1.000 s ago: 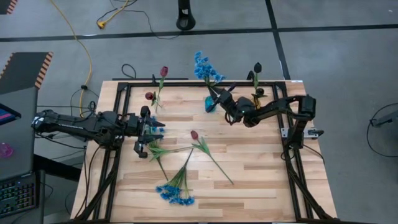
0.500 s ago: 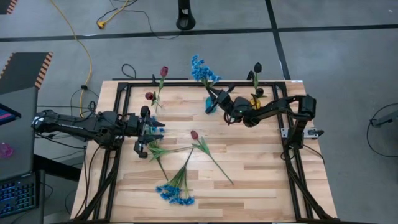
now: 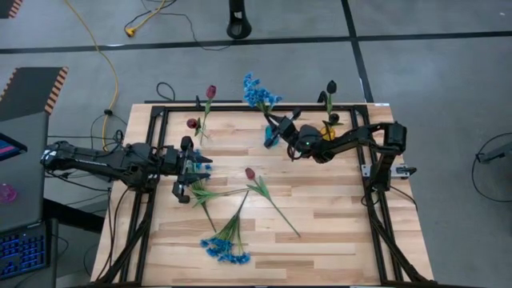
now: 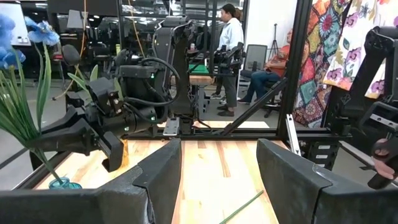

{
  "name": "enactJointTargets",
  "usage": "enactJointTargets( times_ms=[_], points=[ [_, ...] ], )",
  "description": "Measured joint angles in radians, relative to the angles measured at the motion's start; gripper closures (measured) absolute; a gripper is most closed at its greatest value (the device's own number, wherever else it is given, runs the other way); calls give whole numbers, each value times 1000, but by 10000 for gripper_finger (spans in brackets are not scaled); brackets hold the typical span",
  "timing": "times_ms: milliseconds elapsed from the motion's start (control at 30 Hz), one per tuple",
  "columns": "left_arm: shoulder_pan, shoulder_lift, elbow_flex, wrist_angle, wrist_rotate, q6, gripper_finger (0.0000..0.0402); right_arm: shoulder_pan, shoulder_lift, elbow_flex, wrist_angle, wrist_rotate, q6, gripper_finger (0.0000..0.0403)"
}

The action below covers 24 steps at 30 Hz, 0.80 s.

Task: Sort flowers into vase by color
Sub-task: Put the top blue flowers into the blue vase, then put the black flower into the yellow vase

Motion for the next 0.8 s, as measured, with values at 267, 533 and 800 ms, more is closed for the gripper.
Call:
enactJointTargets(
  times_ms=[267, 533, 800],
  points=[
    [0, 0, 0, 0, 0, 0, 205, 0, 0, 0, -55, 7, 0, 286],
    [0, 0, 0, 0, 0, 0, 205, 12, 0, 0, -59, 179, 0, 183],
    [0, 0, 0, 0, 0, 0, 205, 67, 0, 0, -59, 282, -1, 154]
  ],
)
